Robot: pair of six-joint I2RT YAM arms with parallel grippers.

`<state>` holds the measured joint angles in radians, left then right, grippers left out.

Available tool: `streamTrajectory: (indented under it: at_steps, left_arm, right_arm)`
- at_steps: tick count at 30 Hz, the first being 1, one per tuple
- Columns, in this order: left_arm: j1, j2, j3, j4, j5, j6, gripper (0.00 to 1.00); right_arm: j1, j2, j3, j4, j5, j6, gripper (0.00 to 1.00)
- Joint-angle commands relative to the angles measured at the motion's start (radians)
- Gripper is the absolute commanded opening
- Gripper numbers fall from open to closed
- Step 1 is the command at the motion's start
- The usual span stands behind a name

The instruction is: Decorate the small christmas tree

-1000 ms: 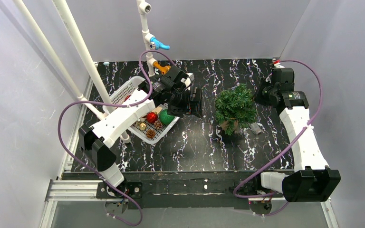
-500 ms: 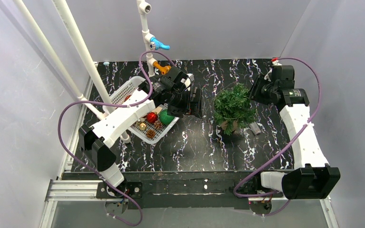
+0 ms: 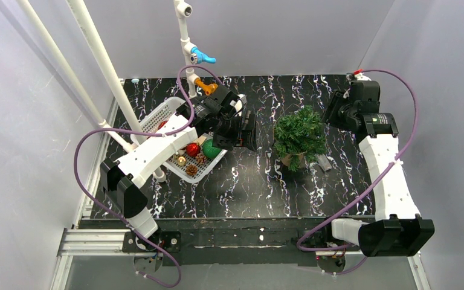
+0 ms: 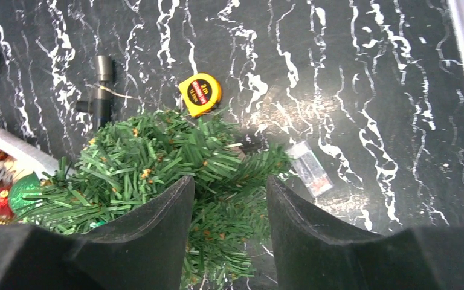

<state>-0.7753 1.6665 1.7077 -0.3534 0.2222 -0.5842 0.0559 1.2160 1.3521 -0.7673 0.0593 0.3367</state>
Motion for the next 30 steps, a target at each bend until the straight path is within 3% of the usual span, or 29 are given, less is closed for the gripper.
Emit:
streamTrajectory:
  at_steps: [1, 8, 10, 21, 30]
  left_arm:
    - [-0.002, -0.038, -0.019, -0.076, 0.014, 0.009, 0.98]
    - [-0.002, -0.049, -0.027, -0.083, 0.010, 0.014, 0.98]
    - [-0.002, -0.054, -0.031, -0.087, 0.006, 0.018, 0.98]
    - [-0.002, -0.052, -0.044, -0.098, 0.005, 0.021, 0.98]
    - [-0.002, -0.047, -0.050, -0.104, 0.019, 0.043, 0.98]
  right_arm:
    - [-0.020, -0.048, 0.051, -0.007, 0.086, -0.023, 0.56]
    - [-0.047, -0.085, 0.051, -0.018, 0.126, -0.044, 0.57]
    - [-0.047, -0.108, 0.043, -0.019, 0.142, -0.041, 0.63]
    - [-0.047, -0.251, -0.069, -0.002, 0.191, -0.035, 0.64]
    - [-0.046, -0.378, -0.304, -0.017, 0.211, 0.055, 0.63]
